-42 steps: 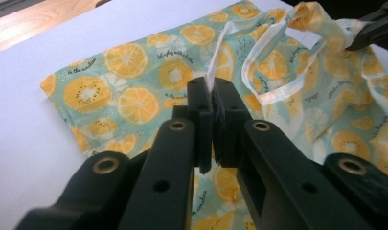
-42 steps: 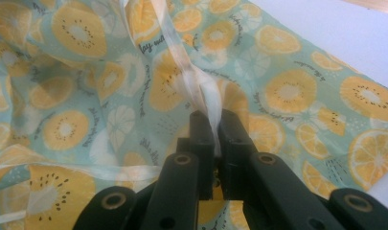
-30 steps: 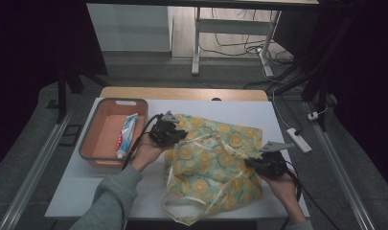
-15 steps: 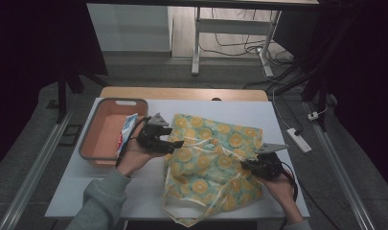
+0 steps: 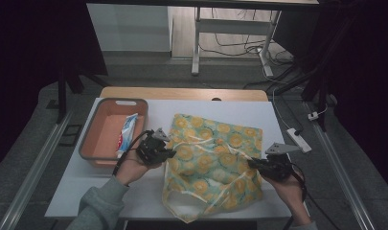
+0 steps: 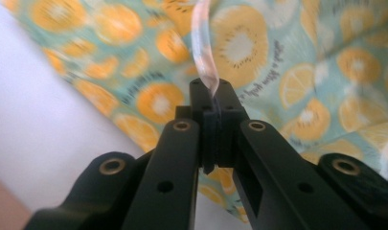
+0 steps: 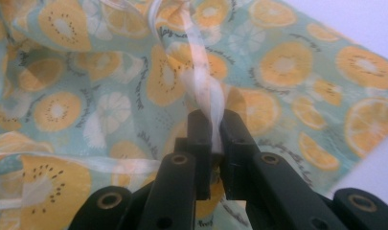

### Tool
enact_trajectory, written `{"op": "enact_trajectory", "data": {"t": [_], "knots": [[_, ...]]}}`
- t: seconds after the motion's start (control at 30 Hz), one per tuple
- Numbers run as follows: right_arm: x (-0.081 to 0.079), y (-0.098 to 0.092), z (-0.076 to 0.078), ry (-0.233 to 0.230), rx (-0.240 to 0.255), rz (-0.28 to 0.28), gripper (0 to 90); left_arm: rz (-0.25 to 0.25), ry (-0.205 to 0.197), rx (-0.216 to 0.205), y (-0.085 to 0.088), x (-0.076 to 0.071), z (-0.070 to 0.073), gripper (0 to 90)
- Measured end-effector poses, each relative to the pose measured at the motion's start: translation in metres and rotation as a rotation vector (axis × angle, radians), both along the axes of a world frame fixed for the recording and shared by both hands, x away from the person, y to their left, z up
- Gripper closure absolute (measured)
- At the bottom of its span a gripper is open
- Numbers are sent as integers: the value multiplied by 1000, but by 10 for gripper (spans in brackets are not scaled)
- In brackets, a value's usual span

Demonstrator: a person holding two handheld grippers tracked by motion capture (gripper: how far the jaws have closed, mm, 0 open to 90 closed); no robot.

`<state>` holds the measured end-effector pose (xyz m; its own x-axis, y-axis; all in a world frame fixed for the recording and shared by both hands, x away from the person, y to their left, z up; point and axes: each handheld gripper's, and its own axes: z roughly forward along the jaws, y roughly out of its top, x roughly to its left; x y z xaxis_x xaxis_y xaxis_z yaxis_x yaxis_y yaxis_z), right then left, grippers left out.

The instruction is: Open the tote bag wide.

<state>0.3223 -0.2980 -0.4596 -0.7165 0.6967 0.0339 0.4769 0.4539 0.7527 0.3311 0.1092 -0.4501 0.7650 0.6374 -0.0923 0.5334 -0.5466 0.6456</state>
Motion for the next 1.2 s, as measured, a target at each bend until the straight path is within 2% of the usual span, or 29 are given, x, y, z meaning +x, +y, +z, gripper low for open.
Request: {"op": "enact_trajectory", "data": {"t": [0.07,0.1,0.2,0.33,0.37,0.4,0.43,0.47,0.5,0.53,0.57,0.6,0.67,0.7,0.77,0.83,0.87,0.9,0.93,1.03,1.13,1.2], "knots": [[-2,-4,2,0,9,-5,839,30,-38,-50,7,3,8,889],[-7,-11,7,-5,30,-13,840,39,-56,-65,10,5,13,889],[-10,-16,14,-17,49,-24,846,65,-89,-102,13,11,21,888],[-10,-15,15,-15,31,-31,848,67,-99,-77,5,17,18,887],[-7,-15,8,28,10,-40,841,60,-95,-71,2,18,16,886],[-7,-15,8,28,10,-40,841,52,-91,-69,0,19,14,886],[-4,-15,3,55,-1,-41,799,45,-88,-67,-1,19,13,886],[-1,-12,-6,56,-35,-64,594,42,-85,-63,-3,19,12,885],[-1,-12,-6,56,-35,-64,594,36,-85,-58,-4,19,11,885],[-2,-6,-3,15,-57,-93,457,32,-85,-56,-5,18,10,885],[-5,-2,3,-23,-50,-90,417,29,-84,-55,-6,18,10,885],[-9,4,10,-64,-37,-78,385,27,-83,-53,-7,18,9,885],[-15,19,25,-118,-26,-18,377,28,-84,-55,-7,18,9,885],[-15,19,25,-118,-26,-18,377,26,-82,-56,-7,18,8,885],[-18,38,34,-125,-23,79,377,22,-82,-55,-8,18,8,885],[-14,59,36,-126,-28,164,376,18,-81,-56,-8,18,8,885],[-10,71,33,-118,-30,199,371,19,-82,-58,-8,17,8,884],[1,92,24,-86,-56,266,347,20,-85,-59,-8,17,8,884],[1,92,24,-86,-56,266,347,22,-86,-63,-8,16,9,884],[20,119,6,-62,-122,315,303,15,-88,-76,-7,16,10,884],[39,134,-7,-63,-185,343,292,11,-90,-83,-6,16,10,885],[51,138,-16,-23,-188,353,293,10,-89,-86,-5,16,10,884]]}}
